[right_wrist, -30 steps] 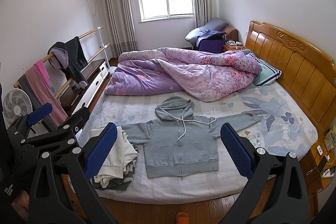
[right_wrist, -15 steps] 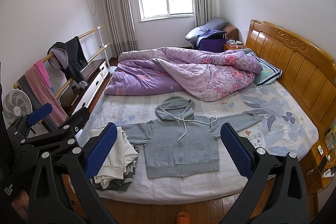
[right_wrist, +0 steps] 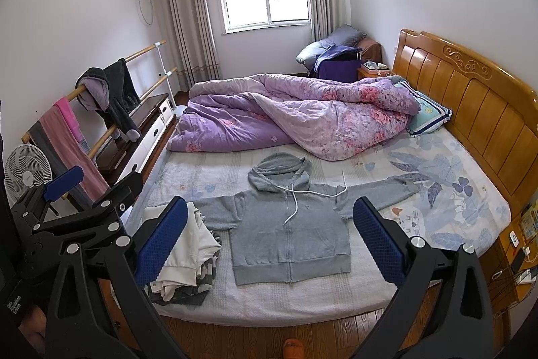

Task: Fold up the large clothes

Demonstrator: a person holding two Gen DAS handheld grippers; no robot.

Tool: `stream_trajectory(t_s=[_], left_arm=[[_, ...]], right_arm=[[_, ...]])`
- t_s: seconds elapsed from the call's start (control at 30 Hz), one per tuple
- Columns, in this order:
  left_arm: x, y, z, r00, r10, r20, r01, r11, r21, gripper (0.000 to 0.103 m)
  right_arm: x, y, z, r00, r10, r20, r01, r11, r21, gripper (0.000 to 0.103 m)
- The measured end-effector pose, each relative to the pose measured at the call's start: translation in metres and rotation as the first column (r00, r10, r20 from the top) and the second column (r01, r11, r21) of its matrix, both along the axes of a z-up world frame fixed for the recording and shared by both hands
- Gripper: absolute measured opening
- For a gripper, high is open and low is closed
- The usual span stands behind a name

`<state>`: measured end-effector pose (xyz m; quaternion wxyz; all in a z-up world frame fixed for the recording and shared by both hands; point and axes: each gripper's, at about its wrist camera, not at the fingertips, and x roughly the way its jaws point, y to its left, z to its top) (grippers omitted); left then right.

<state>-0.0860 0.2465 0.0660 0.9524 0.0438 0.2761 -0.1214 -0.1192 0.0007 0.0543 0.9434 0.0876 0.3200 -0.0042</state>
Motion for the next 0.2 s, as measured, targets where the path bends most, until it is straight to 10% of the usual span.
stream_trajectory(t_s=[0.2], left_arm=[[-0.0025,0.0067,-0.0063,1.0,0.001,-0.015,-0.001,1.0,0.005,0.098]], right_arm=[[-0.0003,0.002,-0.0049,1.0,-0.004,-0.008,0.004,1.0,0.008,0.095]])
